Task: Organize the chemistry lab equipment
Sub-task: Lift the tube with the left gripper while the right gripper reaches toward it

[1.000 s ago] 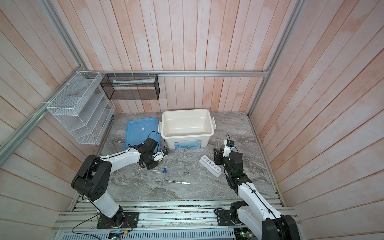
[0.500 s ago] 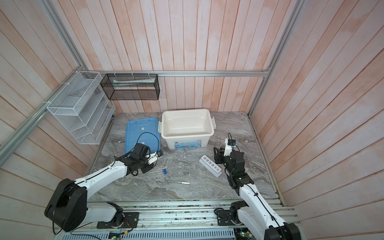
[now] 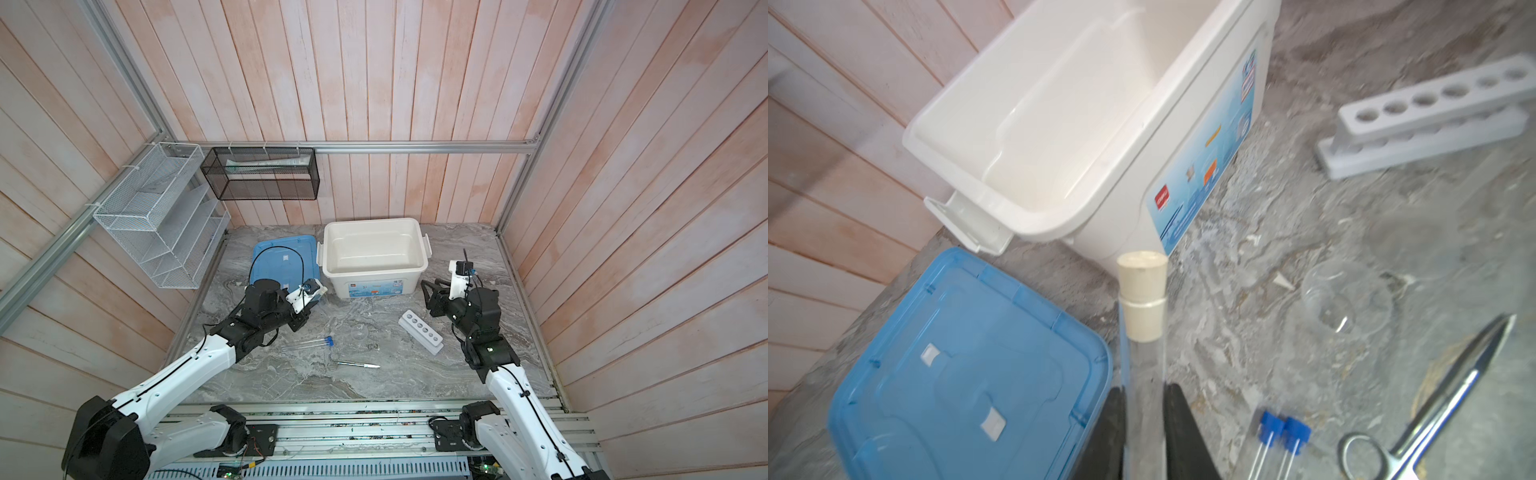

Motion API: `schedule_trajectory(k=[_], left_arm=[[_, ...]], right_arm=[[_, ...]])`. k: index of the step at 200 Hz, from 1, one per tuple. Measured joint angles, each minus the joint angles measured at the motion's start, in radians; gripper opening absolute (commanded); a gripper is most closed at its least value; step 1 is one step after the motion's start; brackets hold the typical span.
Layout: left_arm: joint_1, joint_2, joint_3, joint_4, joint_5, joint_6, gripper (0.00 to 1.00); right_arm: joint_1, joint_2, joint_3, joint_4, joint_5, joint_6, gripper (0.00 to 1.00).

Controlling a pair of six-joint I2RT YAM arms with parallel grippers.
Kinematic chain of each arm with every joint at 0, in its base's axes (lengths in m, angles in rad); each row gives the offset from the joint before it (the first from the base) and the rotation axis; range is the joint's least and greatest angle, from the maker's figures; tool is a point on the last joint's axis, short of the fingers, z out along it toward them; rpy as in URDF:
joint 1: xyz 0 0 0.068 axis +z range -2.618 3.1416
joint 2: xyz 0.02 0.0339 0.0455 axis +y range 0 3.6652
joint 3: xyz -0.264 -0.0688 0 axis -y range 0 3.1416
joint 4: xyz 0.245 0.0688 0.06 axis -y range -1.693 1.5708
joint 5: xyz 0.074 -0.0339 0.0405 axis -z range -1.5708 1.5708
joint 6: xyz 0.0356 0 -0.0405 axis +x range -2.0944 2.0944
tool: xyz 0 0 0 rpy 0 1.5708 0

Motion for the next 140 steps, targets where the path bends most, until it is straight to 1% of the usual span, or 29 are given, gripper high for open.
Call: schedule_trajectory(k=[19,39,55,74,95,115,140], left_arm=[[0.0,-0.036,0.001,0.013,0.084,-0.044,0.17],[0.002,-0.066,0.016,0.014,0.172,-0.082,0.17],[0.008,-0.08,0.032,0.024,0.249,-0.113,0.17],[0.025,-0.092,0.034,0.042,0.328,-0.154,0.17],[0.055,-0.095,0.034,0.046,0.422,-0.2,0.17],[0.077,-0.097,0.034,0.055,0.49,-0.24,0.16],[0.09,-0.097,0.034,0.077,0.563,-0.282,0.16]], right_arm=[[0.055,0.0,0.008,0.002,-0.044,0.005,0.56],[0.166,0.017,0.023,0.011,-0.062,0.001,0.58],[0.256,0.064,0.06,0.019,-0.065,-0.015,0.58],[0.327,0.14,0.117,0.035,-0.078,-0.033,0.58],[0.385,0.206,0.171,0.055,-0.089,-0.05,0.59],[0.446,0.264,0.228,0.058,-0.095,-0.077,0.59],[0.489,0.307,0.253,0.1,-0.111,-0.097,0.58]])
